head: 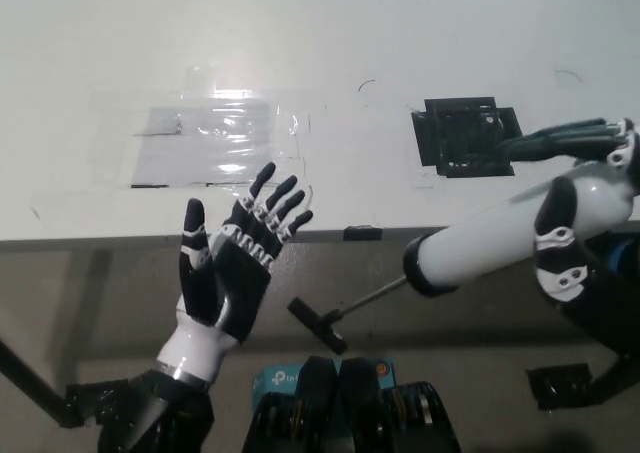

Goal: The robot uses right hand to pick up a small white air pumper and uses its left hand to compress it, and then puts it on the desk

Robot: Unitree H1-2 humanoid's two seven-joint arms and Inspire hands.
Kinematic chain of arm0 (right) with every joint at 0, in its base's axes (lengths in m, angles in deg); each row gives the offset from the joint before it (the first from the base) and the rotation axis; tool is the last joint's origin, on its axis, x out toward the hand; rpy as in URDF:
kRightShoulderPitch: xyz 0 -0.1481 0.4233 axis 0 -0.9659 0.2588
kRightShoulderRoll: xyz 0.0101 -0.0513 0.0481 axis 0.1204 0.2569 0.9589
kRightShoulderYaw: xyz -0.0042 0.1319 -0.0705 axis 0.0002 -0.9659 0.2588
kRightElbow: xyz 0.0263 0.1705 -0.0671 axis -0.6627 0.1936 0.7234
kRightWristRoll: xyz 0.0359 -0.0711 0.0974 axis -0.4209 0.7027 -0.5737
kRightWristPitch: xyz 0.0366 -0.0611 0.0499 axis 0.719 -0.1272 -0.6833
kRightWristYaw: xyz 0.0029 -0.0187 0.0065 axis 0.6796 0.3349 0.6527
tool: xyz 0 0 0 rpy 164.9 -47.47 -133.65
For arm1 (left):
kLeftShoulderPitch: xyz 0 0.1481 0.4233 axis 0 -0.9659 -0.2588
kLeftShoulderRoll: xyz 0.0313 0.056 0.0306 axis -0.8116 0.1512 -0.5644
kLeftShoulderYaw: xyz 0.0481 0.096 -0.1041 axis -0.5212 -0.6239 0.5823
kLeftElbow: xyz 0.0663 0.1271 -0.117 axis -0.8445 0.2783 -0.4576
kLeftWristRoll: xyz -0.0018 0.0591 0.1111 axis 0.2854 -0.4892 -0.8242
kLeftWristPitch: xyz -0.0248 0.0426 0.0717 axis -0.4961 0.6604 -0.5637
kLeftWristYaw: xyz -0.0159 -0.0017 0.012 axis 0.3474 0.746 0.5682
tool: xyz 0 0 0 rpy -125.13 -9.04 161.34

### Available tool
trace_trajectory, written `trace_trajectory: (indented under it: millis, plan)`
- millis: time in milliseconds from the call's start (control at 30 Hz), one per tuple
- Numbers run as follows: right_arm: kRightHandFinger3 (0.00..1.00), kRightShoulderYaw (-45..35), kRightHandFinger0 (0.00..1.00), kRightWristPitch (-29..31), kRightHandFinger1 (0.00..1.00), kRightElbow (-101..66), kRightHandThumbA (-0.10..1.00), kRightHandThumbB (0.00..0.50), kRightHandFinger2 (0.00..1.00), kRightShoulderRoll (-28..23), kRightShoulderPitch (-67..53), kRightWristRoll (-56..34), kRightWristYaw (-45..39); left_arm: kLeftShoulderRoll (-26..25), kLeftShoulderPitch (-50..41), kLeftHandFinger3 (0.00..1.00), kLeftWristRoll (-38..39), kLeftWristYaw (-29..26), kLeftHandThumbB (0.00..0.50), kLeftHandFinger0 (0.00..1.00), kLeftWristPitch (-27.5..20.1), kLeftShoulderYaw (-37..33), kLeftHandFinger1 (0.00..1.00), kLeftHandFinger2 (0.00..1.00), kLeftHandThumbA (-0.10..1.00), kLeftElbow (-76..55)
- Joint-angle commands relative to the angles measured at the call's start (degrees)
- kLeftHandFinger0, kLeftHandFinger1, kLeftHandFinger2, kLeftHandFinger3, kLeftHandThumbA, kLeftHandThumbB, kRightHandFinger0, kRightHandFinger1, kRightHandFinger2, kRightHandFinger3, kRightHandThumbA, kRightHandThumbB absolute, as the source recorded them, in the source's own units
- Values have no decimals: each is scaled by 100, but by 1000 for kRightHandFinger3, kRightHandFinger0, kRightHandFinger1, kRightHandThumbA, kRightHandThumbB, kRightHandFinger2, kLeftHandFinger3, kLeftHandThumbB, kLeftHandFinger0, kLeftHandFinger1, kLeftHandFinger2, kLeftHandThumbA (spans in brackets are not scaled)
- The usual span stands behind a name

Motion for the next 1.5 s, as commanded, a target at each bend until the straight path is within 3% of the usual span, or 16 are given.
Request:
trace_trajectory:
  millis: [0,267,400,767,933,1133,1467]
  plan:
    - [589,-91,0,285,12,-2,-100,122,480,169,100,143,371,252,-108,1000,315,-81,211,1000,320,-42,1000,1000,1000,-137]
    - [585,-113,0,370,0,157,-100,135,439,519,246,475,623,504,-220,1000,469,-145,238,1000,575,73,1000,1000,1000,74]
    - [647,-77,0,479,14,331,-100,124,486,630,219,388,739,546,-230,1000,442,-134,233,1000,576,59,1000,1000,1000,53]
    - [660,2,0,512,20,528,-100,116,508,914,37,278,941,721,-68,1000,520,-217,234,1000,741,39,1000,1000,1000,-122]
    - [652,116,0,776,4,737,-100,106,500,1044,-34,281,1082,1258,-60,1000,635,-698,256,1000,1022,-3,1000,1000,1000,-626]
    - [650,160,0,947,11,929,-100,108,509,1162,-18,367,1224,1798,-13,1000,1061,-1321,232,1000,1286,-49,1000,1000,1000,-1087]
    - [674,146,0,1108,0,1013,-100,93,503,1401,20,488,1513,1914,-181,1000,1942,-2435,199,1000,1427,-473,1000,1000,1000,-1500]
